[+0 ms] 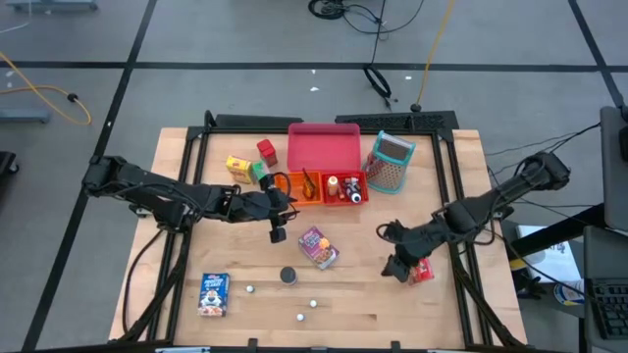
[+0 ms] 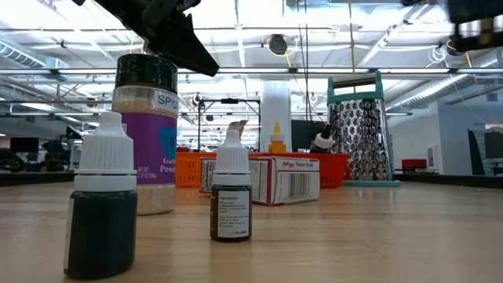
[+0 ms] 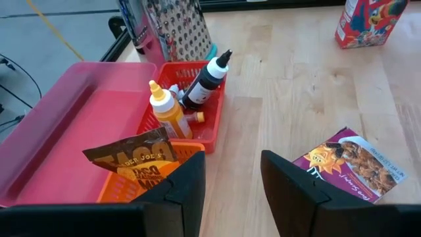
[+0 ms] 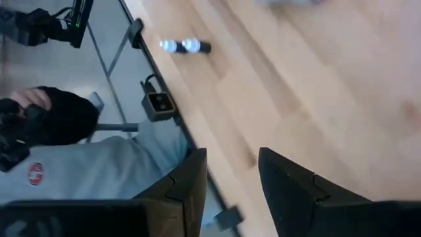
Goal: Pick & Place Kitchen Items
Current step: Put the red cereal box into the pink bin
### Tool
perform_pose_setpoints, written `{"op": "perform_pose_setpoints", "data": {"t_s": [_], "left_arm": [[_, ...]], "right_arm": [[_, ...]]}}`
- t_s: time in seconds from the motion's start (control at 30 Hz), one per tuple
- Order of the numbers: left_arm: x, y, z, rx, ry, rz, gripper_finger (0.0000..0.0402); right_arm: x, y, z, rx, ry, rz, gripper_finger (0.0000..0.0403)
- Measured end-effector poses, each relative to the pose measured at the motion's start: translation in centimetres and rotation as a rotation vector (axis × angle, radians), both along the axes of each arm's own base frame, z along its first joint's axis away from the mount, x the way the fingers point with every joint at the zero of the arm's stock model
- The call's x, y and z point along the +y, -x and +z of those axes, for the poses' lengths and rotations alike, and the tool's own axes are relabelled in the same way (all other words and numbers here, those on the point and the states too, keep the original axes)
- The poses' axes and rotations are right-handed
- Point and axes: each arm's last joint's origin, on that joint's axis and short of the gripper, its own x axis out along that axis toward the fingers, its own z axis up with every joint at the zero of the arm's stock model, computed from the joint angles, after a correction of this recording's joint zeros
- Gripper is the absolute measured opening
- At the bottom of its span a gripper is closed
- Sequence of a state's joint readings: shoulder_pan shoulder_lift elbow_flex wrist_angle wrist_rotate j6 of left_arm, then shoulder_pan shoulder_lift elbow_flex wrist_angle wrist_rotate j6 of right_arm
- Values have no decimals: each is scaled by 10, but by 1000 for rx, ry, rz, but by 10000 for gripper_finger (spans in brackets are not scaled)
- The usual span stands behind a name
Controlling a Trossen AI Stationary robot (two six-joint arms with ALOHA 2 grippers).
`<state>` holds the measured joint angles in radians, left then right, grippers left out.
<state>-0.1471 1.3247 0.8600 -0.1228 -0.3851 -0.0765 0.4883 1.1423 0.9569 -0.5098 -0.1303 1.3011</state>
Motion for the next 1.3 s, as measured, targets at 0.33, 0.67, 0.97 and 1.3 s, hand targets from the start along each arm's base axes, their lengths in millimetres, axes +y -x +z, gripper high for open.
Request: {"op": "perform_pose_setpoints", "data": {"t_s": [0.33, 0.67, 0.97, 1.3], "left_arm": [[0, 0, 0, 0, -2, -2, 150], [0, 0, 0, 0, -2, -2, 150], [0, 0, 0, -1, -2, -2, 150], [0, 0, 0, 0, -5, -4, 150]], "right_arm": [[23, 21, -4, 305, -221, -112, 130], [34, 44, -12, 648, -299, -242, 130], [33, 51, -15, 729, -267, -285, 130], [32, 50, -16, 664, -222, -222, 130]]}}
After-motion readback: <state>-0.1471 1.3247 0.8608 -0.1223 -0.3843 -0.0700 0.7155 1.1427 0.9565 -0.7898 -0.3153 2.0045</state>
